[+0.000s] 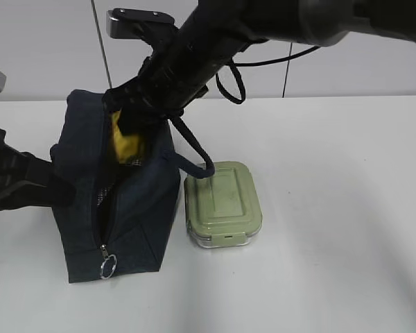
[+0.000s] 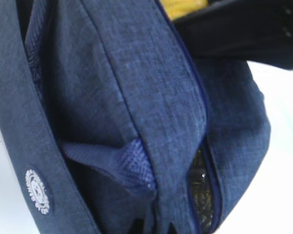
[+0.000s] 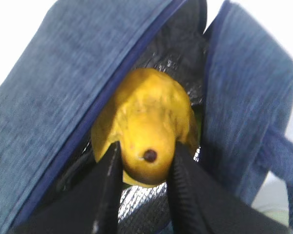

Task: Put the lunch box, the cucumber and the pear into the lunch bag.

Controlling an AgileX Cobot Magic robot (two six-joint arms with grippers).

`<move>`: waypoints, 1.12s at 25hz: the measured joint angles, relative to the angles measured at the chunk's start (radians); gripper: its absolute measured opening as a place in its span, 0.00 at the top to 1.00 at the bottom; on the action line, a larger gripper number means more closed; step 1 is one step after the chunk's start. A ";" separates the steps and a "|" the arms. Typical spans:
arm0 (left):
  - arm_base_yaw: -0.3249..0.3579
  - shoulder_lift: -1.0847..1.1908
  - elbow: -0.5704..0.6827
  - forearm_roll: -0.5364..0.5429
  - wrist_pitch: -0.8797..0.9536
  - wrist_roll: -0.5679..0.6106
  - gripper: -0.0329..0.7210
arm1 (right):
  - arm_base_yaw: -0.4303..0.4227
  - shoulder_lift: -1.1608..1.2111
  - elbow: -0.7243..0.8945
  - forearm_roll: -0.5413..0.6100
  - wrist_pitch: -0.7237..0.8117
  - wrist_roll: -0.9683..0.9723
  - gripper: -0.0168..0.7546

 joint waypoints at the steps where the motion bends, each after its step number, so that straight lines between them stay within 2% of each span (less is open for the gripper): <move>1: 0.000 0.000 0.000 0.000 0.001 0.000 0.95 | 0.000 0.002 0.000 0.000 -0.018 0.000 0.70; 4: 0.000 0.000 0.000 0.000 0.008 0.000 0.95 | 0.000 0.006 0.000 0.003 -0.073 -0.008 0.62; 9: 0.000 0.000 0.000 0.000 0.009 0.000 0.95 | 0.000 0.006 0.000 0.033 -0.095 -0.053 0.43; 13: 0.000 0.000 0.000 0.000 0.008 0.000 0.95 | 0.000 0.001 -0.004 0.033 -0.095 -0.062 0.39; 15: 0.000 0.000 0.000 0.000 0.007 0.000 0.95 | 0.000 -0.020 -0.013 -0.006 -0.095 -0.062 0.39; 17: 0.000 0.000 0.000 0.000 0.008 0.000 0.95 | 0.000 -0.057 -0.025 -0.084 -0.093 -0.048 0.39; 20: 0.000 0.000 0.000 0.000 0.008 0.000 0.95 | 0.000 -0.132 -0.034 -0.267 -0.066 0.061 0.39; 23: 0.000 0.000 0.000 0.000 0.009 0.000 0.95 | -0.004 -0.195 -0.039 -0.475 0.030 0.237 0.39; 26: 0.000 0.000 0.000 0.000 0.008 0.000 0.95 | -0.006 -0.228 -0.040 -0.616 0.187 0.348 0.39; 27: 0.000 0.000 0.000 0.000 0.008 0.000 0.95 | -0.006 -0.228 -0.040 -0.616 0.187 0.348 0.39; 28: 0.000 0.000 0.000 0.000 0.009 0.000 0.95 | -0.008 -0.231 -0.040 -0.686 0.287 0.380 0.39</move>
